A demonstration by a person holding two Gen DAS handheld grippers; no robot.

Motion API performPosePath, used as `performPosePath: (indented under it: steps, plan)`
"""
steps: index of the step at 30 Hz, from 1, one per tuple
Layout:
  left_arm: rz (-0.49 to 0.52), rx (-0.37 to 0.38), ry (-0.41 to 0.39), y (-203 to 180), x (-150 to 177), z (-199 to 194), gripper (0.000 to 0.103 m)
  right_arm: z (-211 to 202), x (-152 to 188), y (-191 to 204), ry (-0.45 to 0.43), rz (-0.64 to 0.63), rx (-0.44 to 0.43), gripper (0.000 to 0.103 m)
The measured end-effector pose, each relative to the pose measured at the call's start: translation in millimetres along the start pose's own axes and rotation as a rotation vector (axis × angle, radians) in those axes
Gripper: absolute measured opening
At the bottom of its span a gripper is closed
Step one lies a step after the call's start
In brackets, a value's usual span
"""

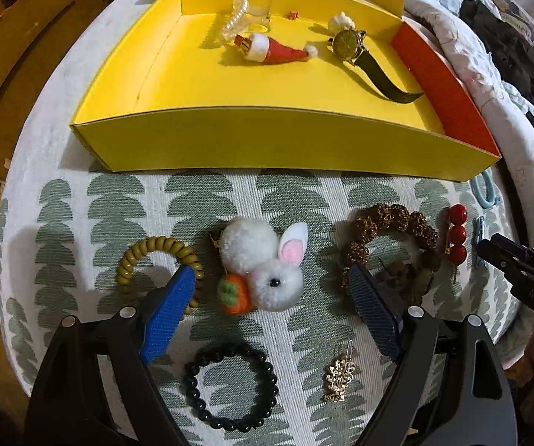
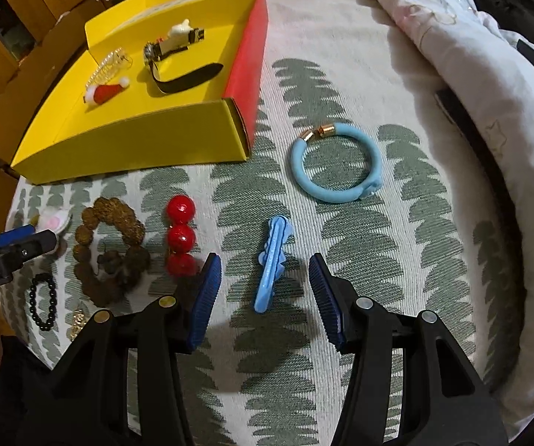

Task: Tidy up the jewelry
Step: 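Move both tools back to the remaining jewelry beside the box, then grasp the white bunny pompom with the left tool while the right tool grasps the blue hair clip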

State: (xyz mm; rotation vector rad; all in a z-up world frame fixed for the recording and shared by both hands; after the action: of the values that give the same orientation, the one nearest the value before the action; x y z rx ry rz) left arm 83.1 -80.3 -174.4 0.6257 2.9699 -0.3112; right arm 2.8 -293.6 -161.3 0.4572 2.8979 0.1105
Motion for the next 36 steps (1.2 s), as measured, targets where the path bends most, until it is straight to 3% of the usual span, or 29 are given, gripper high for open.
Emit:
performPosePath:
  steps: [11,13,16,24,28,36]
  plan:
    - [-0.007,-0.040,0.016,5,-5,11,0.084,7,-1,-5,0.007,0.000,0.010,0.048]
    - [-0.012,-0.048,0.014,7,-8,12,0.083,8,-2,-6,0.007,-0.003,0.020,0.042]
    - [-0.008,-0.065,0.016,8,-8,13,0.076,9,-1,-6,0.008,-0.007,0.027,0.036]
    - [-0.001,-0.088,0.018,11,-15,17,0.057,17,-1,-2,0.013,-0.036,0.069,0.031]
    - [0.000,-0.087,0.020,15,-17,17,0.045,17,-1,-2,0.013,-0.039,0.077,0.022]
    - [-0.020,-0.040,0.025,19,-16,11,0.039,12,0,-4,0.011,-0.036,0.056,0.016]
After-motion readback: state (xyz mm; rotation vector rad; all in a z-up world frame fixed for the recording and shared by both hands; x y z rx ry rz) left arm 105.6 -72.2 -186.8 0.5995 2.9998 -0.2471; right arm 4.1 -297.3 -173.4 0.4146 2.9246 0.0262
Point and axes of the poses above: each gripper's, at about its wrist camera, not at the fingertips, and z roughly the way its jaws point, y to its left, x to its underside, the point moved 9 cm from there along z, roughly the way its jaws point, and after that the axes turned 9 degrees about y, right-handed, at the moved point
